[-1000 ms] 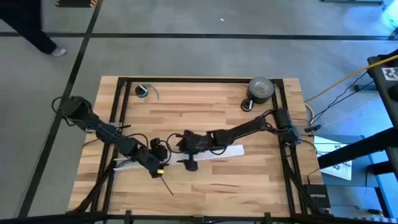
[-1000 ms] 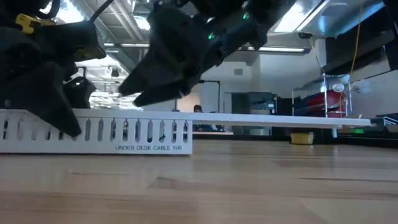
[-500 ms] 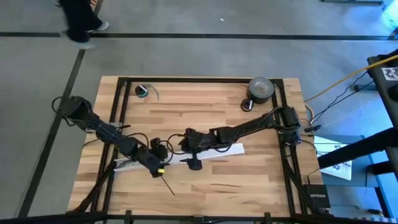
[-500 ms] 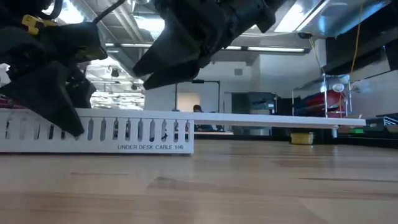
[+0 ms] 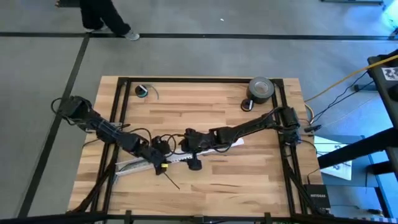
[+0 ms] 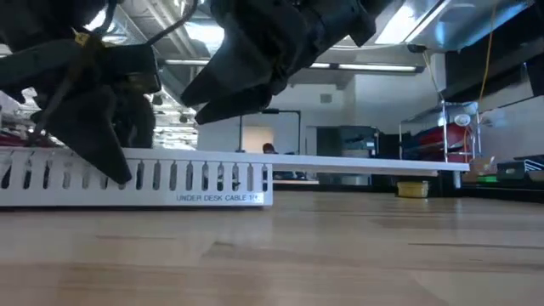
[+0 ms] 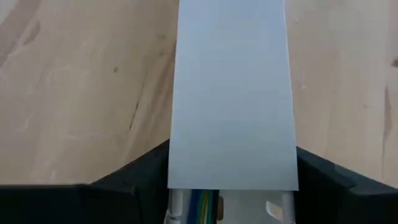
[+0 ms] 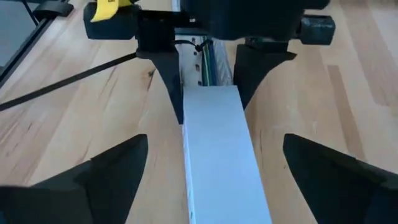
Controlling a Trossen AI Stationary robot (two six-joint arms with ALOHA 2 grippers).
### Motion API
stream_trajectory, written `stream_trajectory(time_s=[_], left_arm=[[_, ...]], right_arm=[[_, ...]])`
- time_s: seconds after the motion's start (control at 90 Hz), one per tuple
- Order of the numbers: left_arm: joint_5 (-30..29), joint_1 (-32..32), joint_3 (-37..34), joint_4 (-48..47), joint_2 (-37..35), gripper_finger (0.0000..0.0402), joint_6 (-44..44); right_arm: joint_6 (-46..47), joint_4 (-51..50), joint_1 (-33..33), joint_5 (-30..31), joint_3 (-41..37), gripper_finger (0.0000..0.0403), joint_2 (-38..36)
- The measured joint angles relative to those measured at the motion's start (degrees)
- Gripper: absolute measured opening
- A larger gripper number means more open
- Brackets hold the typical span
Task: Ziptie cables
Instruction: Close the white cable duct
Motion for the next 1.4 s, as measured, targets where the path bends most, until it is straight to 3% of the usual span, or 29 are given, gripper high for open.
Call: stream_trajectory(time_s=[0.278,0.656,0.911,1.4], left_arm=[[2.90,-0.12,0.13,0.09,-1.58,0.0237,2.58],[1.22,0.02,0.17,0.75,-1.94,0.0237,1.36],[-1.54,-0.01,0.11,0.43,-1.95,0.0237,0.98],[-2.15,0.01,0.00,0.81,-1.97,0.0237,-0.59]], right_arm=[[-0.02,-0.08,0.00,0.37,-0.02,0.0362,0.04],[1.38,4.37,0.15,0.10,-0.15,0.0362,2.91],[1.47,8.32,1.27,-3.79,-0.28,0.0362,3.70],[1.64,9.42,2.03,-2.78,-0.31,0.0362,6.38]])
